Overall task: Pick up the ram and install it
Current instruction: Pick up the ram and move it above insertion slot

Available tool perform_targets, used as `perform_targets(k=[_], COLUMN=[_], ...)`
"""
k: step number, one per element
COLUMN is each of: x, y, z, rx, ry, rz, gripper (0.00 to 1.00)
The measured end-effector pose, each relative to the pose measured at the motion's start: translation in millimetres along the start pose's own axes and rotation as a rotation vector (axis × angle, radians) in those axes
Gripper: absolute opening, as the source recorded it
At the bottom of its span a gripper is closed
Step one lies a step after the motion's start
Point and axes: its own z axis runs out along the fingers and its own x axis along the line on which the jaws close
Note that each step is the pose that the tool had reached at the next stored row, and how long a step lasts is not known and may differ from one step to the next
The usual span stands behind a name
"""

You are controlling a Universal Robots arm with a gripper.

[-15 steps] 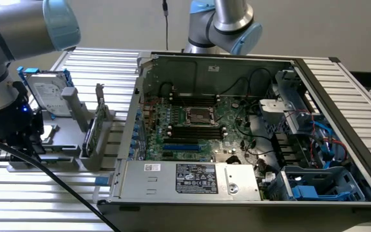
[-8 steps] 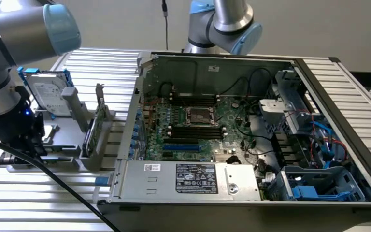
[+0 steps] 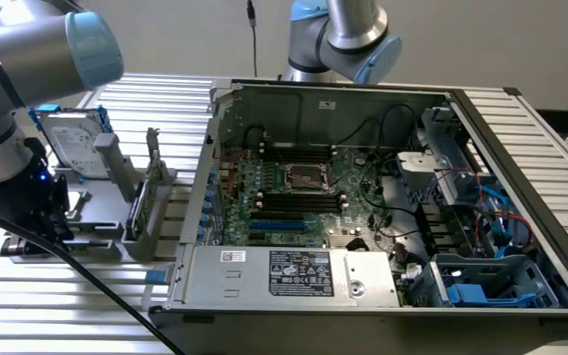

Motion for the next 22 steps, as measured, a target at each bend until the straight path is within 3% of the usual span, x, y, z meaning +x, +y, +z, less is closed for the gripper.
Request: perform_targets(k=[7, 22], x=[2.2, 6.6], y=[0.2, 1.1], z=[2.9, 3.0], rx=[0.0011, 0.0014], ry=[-0.0169, -0.0429], rz=[-0.001, 0.0], gripper=[0.31, 0.31])
